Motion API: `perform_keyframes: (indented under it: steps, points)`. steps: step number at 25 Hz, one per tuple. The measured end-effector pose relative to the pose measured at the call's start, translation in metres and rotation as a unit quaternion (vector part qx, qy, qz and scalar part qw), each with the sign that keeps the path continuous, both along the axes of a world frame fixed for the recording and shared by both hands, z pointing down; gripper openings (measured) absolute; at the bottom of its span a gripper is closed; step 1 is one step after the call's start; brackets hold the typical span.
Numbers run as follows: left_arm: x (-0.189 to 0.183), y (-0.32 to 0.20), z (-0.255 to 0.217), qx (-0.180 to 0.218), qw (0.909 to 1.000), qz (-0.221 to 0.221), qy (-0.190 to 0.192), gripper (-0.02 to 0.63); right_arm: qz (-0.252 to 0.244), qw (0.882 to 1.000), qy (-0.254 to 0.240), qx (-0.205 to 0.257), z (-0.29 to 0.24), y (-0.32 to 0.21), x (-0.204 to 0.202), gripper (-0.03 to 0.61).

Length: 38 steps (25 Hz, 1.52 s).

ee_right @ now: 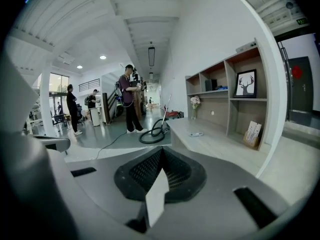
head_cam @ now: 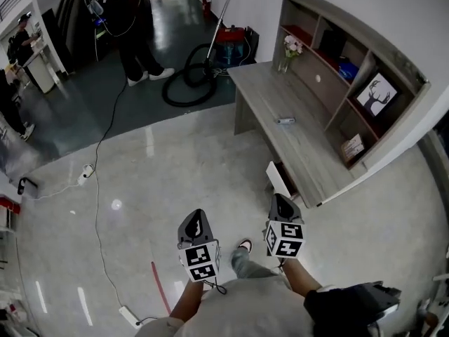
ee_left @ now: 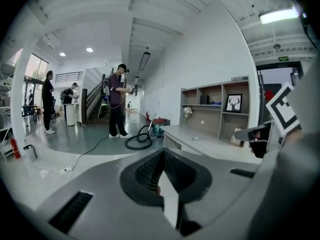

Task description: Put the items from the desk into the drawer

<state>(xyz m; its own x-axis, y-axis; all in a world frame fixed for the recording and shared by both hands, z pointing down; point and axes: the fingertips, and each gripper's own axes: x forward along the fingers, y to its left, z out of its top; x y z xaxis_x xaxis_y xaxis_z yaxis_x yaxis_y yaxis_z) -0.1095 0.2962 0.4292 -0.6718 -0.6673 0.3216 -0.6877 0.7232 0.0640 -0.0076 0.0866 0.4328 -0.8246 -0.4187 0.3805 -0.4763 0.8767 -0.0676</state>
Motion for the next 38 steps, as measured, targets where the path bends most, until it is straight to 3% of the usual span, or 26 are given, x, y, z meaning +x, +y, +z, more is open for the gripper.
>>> perform_keyframes:
  steps: [12, 23, 32, 38]
  points:
    - [-0.067, -0.148, -0.005, -0.019, 0.9938, 0.110, -0.003, -0.003, 0.099, 0.995, 0.000, -0.020, 0.008, -0.116, -0.023, -0.002]
    - [-0.070, -0.236, 0.015, -0.036, 0.9831, 0.179, 0.019, -0.003, 0.166, 0.985, 0.020, -0.028, 0.016, -0.184, 0.002, -0.002]
    - [-0.071, -0.286, 0.026, -0.051, 0.9690, 0.240, 0.026, -0.003, 0.232, 0.971, 0.025, -0.045, 0.028, -0.206, 0.025, -0.002]
    - [-0.085, -0.339, 0.026, -0.045, 0.9512, 0.304, 0.022, -0.003, 0.287, 0.957, 0.016, -0.043, 0.024, -0.227, 0.016, -0.002]
